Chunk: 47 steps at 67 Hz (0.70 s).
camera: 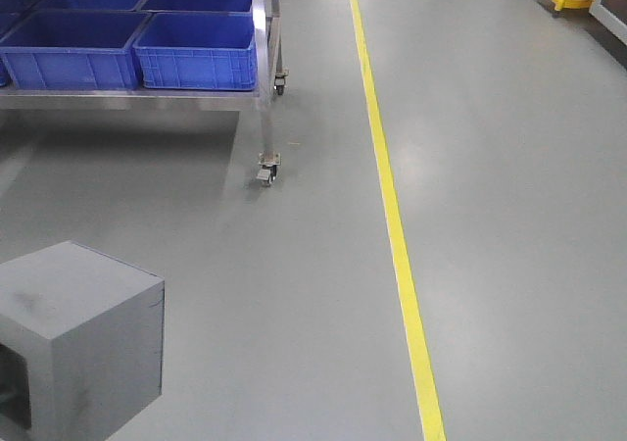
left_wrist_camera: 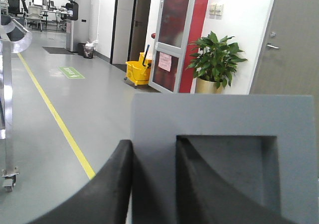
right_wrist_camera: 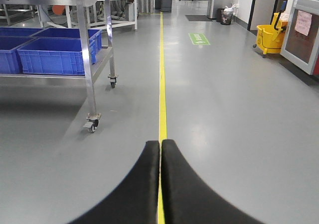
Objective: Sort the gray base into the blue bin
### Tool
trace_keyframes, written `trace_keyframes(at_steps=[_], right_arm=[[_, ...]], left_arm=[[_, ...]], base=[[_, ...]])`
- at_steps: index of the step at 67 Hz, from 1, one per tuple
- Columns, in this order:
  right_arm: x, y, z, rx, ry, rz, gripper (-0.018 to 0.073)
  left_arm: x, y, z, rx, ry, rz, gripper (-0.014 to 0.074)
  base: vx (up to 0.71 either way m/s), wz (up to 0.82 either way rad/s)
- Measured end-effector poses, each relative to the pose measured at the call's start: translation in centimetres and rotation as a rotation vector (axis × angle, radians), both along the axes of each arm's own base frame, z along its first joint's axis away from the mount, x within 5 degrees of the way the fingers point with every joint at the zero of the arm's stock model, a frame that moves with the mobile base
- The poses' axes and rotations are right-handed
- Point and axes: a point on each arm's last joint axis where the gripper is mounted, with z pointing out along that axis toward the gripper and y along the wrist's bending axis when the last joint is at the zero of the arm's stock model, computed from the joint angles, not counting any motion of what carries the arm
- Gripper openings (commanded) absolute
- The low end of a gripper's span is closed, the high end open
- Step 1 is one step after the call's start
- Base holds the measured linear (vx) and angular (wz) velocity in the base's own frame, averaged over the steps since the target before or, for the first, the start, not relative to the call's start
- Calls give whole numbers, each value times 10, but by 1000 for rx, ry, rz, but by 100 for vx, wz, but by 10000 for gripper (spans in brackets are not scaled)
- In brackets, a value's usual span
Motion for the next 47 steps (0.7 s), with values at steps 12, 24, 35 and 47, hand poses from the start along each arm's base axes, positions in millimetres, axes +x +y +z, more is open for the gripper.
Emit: trace_keyframes(at_steps=[12, 24, 35, 47], right_arm=[[0, 0, 0, 0, 0, 0, -5], [0, 0, 0, 0, 0, 0, -5], [0, 0, 0, 0, 0, 0, -5], [0, 0, 0, 5, 0, -1, -5]], left_arm=[[0, 0, 0, 0, 0, 0, -7], [0, 0, 0, 0, 0, 0, -7], [0, 0, 0, 0, 0, 0, -7], [0, 0, 0, 0, 0, 0, -7]], base=[[37, -1], [40, -3], [42, -2], [44, 1]])
